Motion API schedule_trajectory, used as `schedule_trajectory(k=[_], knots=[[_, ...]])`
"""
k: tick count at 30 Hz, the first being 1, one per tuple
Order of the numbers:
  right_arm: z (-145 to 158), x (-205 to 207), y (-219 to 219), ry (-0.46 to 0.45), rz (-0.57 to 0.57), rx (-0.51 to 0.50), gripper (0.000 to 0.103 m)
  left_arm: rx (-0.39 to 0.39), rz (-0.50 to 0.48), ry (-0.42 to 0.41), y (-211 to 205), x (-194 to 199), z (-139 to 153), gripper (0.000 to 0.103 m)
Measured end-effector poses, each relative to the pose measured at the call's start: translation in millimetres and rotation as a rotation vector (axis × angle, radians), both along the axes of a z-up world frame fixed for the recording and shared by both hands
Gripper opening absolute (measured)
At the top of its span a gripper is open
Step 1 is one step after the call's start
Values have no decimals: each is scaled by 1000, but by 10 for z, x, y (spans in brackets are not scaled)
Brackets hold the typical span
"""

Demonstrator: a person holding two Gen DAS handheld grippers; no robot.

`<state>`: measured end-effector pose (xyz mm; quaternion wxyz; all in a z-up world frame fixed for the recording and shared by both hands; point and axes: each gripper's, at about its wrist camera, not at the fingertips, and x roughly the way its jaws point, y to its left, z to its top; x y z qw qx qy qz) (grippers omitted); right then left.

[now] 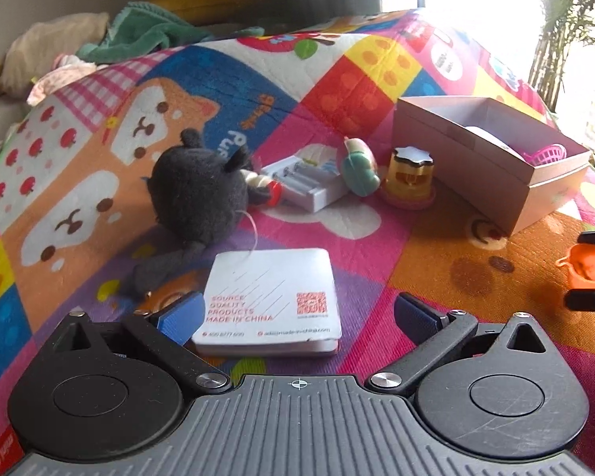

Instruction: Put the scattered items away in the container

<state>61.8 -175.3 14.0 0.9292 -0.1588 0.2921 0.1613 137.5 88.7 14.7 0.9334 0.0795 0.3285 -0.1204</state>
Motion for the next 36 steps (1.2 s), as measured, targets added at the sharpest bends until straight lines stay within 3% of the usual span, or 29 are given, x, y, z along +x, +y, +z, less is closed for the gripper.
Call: schedule_trajectory(k=[5, 10, 12, 13, 14, 19, 24, 32, 34, 36], knots=[[16, -196, -448, 6, -125, 19, 59, 1, 44, 53, 69, 304, -66, 103], [-41, -326, -626, 34, -153, 63, 59, -35, 56, 68, 107, 290, -121, 102], [-80, -323, -627, 41, -162, 72, 59, -38, 50, 65, 58, 250, -108, 98], [-91, -324, -627, 41, -166, 80, 59, -22, 42, 51, 5, 214, -96, 90], [-98, -335, -621, 36, -170, 90, 59, -7, 24, 37, -49, 170, -81, 85], [-119, -406, -598, 18, -171, 101, 60, 88, -53, -22, -359, -75, -71, 85], [-81, -507, -640, -17, -196, 109, 84, 11, -162, 20, -619, -429, -77, 85], [-87, -473, -736, 26, -204, 157, 86, -37, -303, 56, -1022, -998, -102, 88], [-91, -421, -753, 42, -203, 178, 82, -38, -317, 63, -1052, -1024, -109, 92], [-104, -356, -761, 76, -202, 192, 54, -40, -323, 71, -1059, -1017, -116, 95]])
